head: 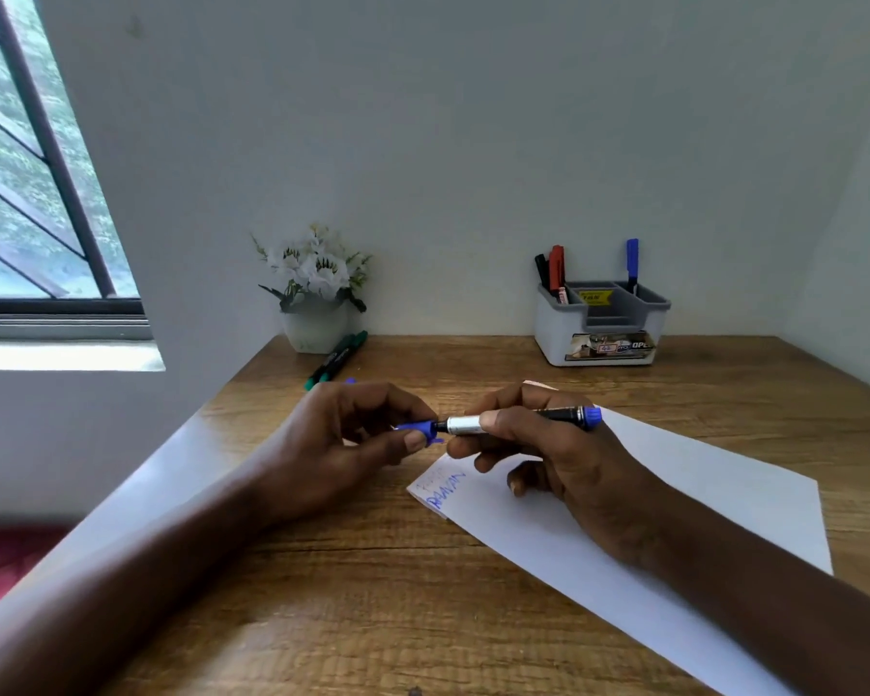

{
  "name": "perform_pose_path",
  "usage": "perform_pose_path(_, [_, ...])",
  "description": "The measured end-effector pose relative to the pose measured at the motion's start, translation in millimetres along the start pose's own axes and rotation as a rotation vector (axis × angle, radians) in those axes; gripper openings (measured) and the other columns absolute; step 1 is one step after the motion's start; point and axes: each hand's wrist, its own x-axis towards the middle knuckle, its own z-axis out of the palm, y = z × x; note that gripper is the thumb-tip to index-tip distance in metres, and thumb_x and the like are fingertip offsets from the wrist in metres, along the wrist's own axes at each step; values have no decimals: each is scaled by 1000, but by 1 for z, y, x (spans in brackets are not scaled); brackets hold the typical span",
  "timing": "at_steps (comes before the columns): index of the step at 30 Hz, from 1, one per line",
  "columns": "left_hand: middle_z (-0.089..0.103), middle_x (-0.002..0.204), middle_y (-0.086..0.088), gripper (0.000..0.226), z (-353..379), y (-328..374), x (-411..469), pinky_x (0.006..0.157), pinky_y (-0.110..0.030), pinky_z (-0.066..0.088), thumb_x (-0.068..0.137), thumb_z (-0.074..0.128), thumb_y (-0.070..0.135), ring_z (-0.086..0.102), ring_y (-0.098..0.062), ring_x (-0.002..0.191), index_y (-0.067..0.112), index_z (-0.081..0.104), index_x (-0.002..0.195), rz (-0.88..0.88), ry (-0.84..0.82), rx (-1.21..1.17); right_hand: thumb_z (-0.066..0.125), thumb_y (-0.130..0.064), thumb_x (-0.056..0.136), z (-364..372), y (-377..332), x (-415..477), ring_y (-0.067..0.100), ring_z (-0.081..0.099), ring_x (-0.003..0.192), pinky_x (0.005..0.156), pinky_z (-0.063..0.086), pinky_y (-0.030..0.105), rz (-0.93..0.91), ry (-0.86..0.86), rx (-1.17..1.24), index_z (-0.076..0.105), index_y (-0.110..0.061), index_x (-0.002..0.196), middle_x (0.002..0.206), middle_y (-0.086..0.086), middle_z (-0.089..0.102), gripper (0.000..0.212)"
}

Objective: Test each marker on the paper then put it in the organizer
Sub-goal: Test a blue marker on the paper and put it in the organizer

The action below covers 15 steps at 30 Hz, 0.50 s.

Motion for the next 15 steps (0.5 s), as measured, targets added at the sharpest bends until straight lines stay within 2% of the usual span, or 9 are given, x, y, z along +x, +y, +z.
perform_pose_path(4, [77,99,-3,17,5,4,-1,77,-48,56,91,72,12,68,-34,88,18,77,107,38,-8,-119,66,-17,93,2,2,0,18,69,77,56,47,24,-42,-29,-21,68,-8,100,93,14,79,11])
perform_pose_path(8, [77,97,-15,16,6,3,-2,70,-29,58,86,74,8,69,-23,76,2,77,100,7,2,-355,74,-26,81,0,2,2,19,58,59,51,44,26,-100,-12,40,70,-6,90,81,18,75,22])
perform_pose_path(11, [74,89,-23,15,5,5,-3,67,-30,58,82,77,10,70,-23,72,2,77,94,-46,-18,-495,75,-25,79,2,3,2,20,57,57,51,46,25,-134,-18,91,72,-9,80,76,20,74,17])
perform_pose_path(15, [72,83,-18,11,3,9,-5,66,-31,58,82,76,7,68,-23,68,1,76,91,-70,-4,-561,74,-22,77,7,3,2,20,59,57,53,49,26,-163,-36,163,74,-10,79,74,21,73,12])
